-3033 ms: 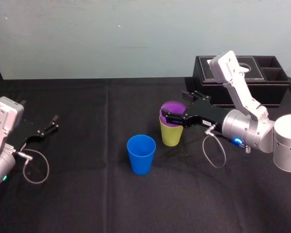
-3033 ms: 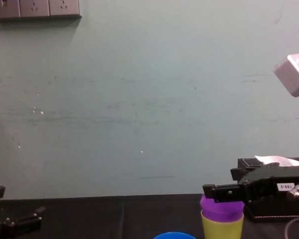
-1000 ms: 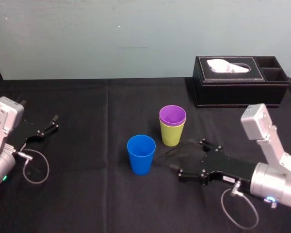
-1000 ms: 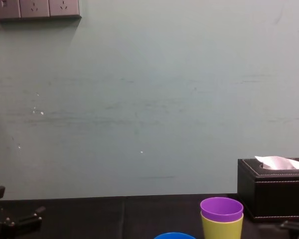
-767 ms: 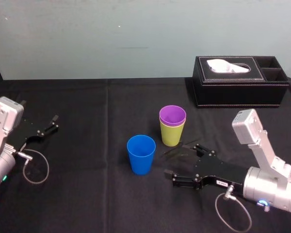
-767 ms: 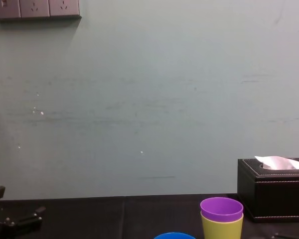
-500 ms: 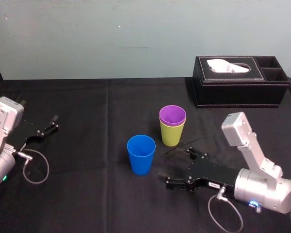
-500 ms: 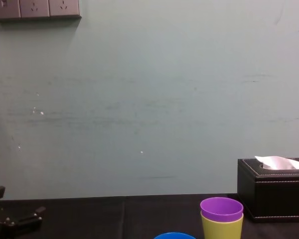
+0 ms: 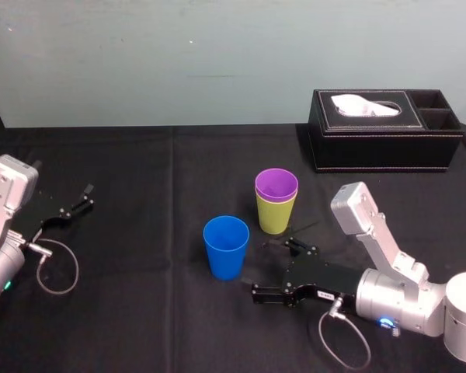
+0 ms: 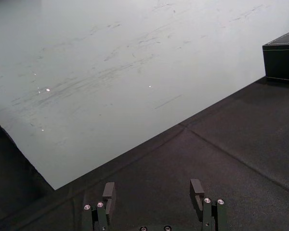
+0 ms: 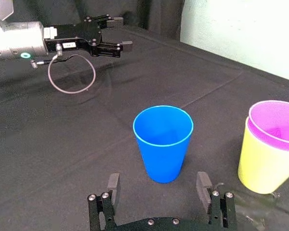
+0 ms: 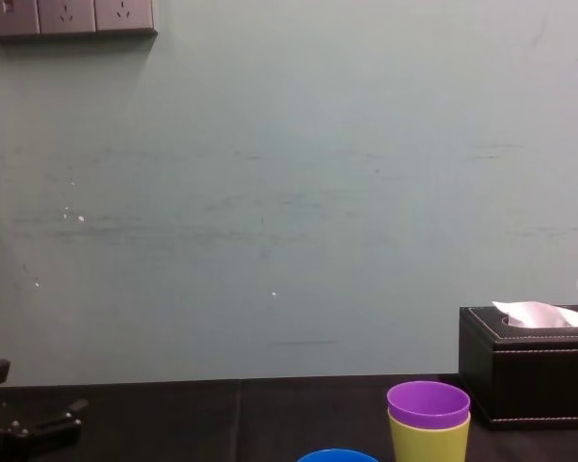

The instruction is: Stack the three plastic cups sequentially using one hand.

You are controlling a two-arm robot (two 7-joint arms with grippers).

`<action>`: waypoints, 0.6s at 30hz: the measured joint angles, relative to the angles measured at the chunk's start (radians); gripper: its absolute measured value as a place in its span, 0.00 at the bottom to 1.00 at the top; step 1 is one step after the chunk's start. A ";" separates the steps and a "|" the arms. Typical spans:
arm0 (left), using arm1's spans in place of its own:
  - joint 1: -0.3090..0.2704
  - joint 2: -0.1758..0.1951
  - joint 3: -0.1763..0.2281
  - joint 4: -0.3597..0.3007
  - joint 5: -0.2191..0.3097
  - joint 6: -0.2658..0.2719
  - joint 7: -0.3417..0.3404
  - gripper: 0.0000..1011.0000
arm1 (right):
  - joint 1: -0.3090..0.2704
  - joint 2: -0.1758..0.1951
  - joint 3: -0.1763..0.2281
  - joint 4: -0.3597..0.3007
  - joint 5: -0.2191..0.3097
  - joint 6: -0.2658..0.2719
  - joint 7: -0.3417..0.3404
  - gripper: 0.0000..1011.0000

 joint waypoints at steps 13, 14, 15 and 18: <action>0.000 0.000 0.000 0.000 0.000 0.000 0.000 1.00 | 0.046 -0.043 -0.027 0.033 -0.025 0.008 0.003 0.99; 0.000 0.000 0.000 0.000 0.000 0.000 0.000 1.00 | 0.049 -0.045 -0.028 0.035 -0.026 0.008 0.003 0.99; 0.000 0.000 0.000 0.000 0.000 0.000 0.000 1.00 | 0.054 -0.050 -0.030 0.039 -0.026 0.009 0.004 0.99; 0.000 0.000 0.000 0.000 0.000 0.000 0.000 1.00 | 0.061 -0.056 -0.032 0.046 -0.026 0.012 0.005 0.99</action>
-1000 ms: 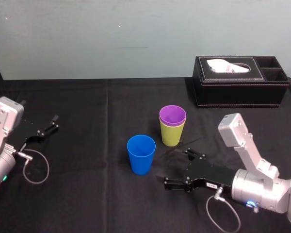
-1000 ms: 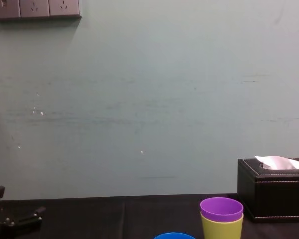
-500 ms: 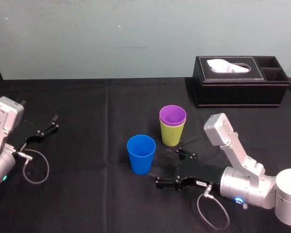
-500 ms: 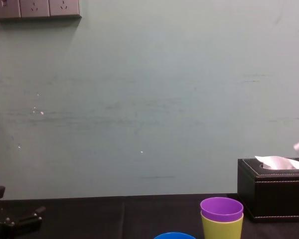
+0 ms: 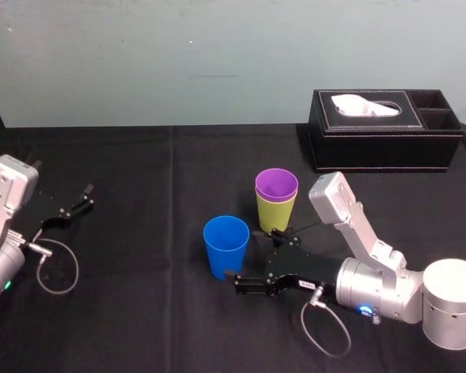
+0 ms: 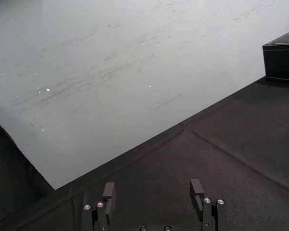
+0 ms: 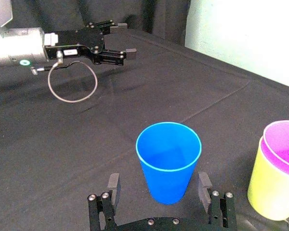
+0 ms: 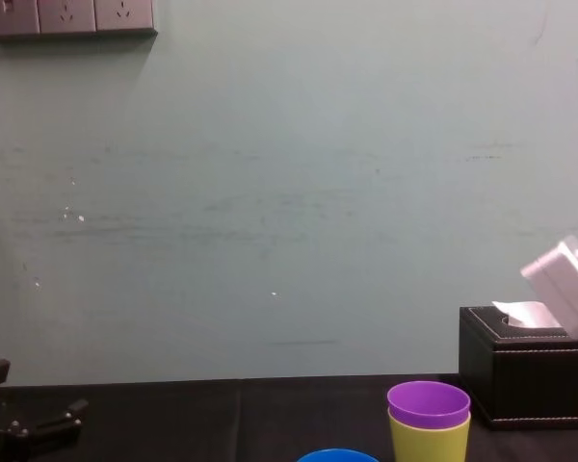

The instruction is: Stack the three plastic cups sequentially using one hand.

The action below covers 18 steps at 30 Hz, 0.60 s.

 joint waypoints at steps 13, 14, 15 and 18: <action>0.000 0.000 0.000 0.000 0.000 0.000 0.000 1.00 | 0.034 -0.031 -0.015 0.042 0.000 0.008 0.004 0.99; 0.000 0.000 0.000 0.000 0.000 0.000 0.000 1.00 | 0.035 -0.033 -0.016 0.045 0.000 0.008 0.004 0.99; 0.000 0.000 0.000 0.000 0.000 0.000 0.000 1.00 | 0.037 -0.034 -0.017 0.048 -0.001 0.008 0.005 0.99; 0.000 0.000 0.000 0.000 0.000 0.000 0.000 1.00 | 0.045 -0.042 -0.023 0.058 -0.005 0.008 0.005 0.99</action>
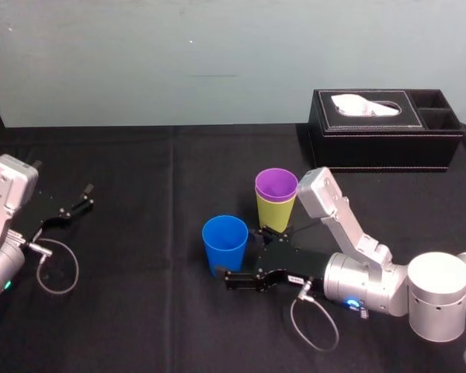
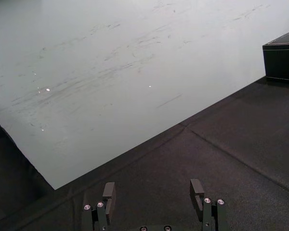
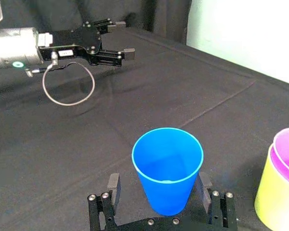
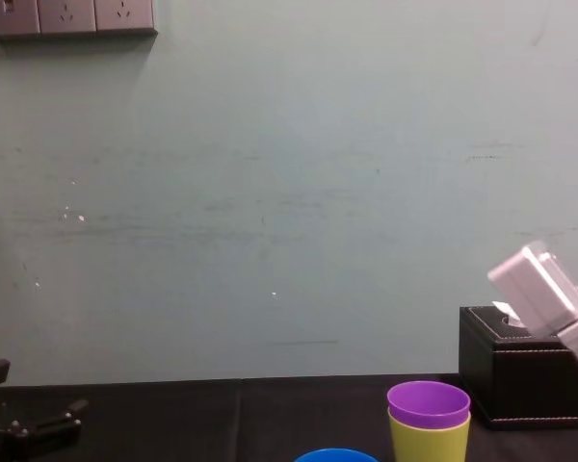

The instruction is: Stack the three plastic cups sequentially using one hand.

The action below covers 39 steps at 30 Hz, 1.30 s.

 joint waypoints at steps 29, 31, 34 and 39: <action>0.000 0.000 0.000 0.000 0.000 0.000 0.000 1.00 | 0.050 -0.056 -0.018 0.060 -0.055 -0.003 -0.022 0.99; 0.000 0.000 0.000 0.000 0.000 0.000 0.000 1.00 | 0.050 -0.056 -0.018 0.060 -0.055 -0.003 -0.022 0.99; 0.000 0.000 0.000 0.000 0.000 0.000 0.000 1.00 | 0.049 -0.055 -0.018 0.059 -0.054 -0.003 -0.022 0.94; 0.000 0.000 0.000 0.000 0.000 0.000 0.000 1.00 | 0.048 -0.054 -0.018 0.058 -0.053 -0.003 -0.022 0.83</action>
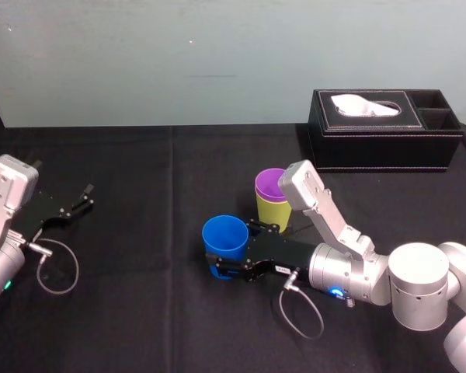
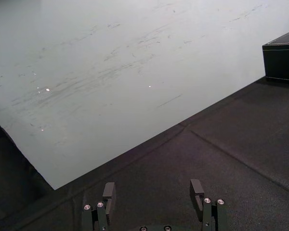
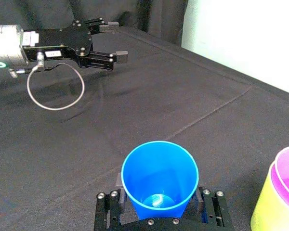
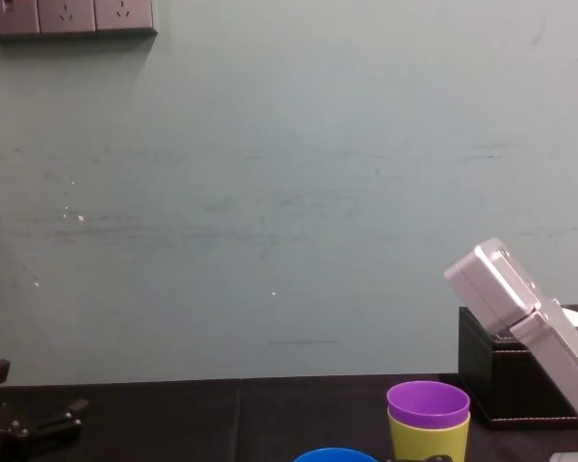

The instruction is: Stack the three plastic cups sequentially using one hand.

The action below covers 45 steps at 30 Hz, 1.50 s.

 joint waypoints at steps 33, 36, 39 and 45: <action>0.000 0.000 0.000 0.000 0.000 0.000 0.000 1.00 | -0.002 0.002 0.001 -0.002 0.003 0.000 0.000 0.71; 0.000 0.000 0.000 0.000 0.000 0.000 0.000 1.00 | -0.009 0.009 0.003 -0.022 0.002 0.007 -0.001 0.71; 0.000 0.000 0.000 0.000 0.000 0.000 0.000 1.00 | -0.023 0.023 0.010 -0.056 0.001 0.020 -0.005 0.71; 0.000 0.000 0.000 0.000 0.000 0.000 0.000 1.00 | -0.052 0.057 0.035 -0.140 0.013 0.045 -0.014 0.71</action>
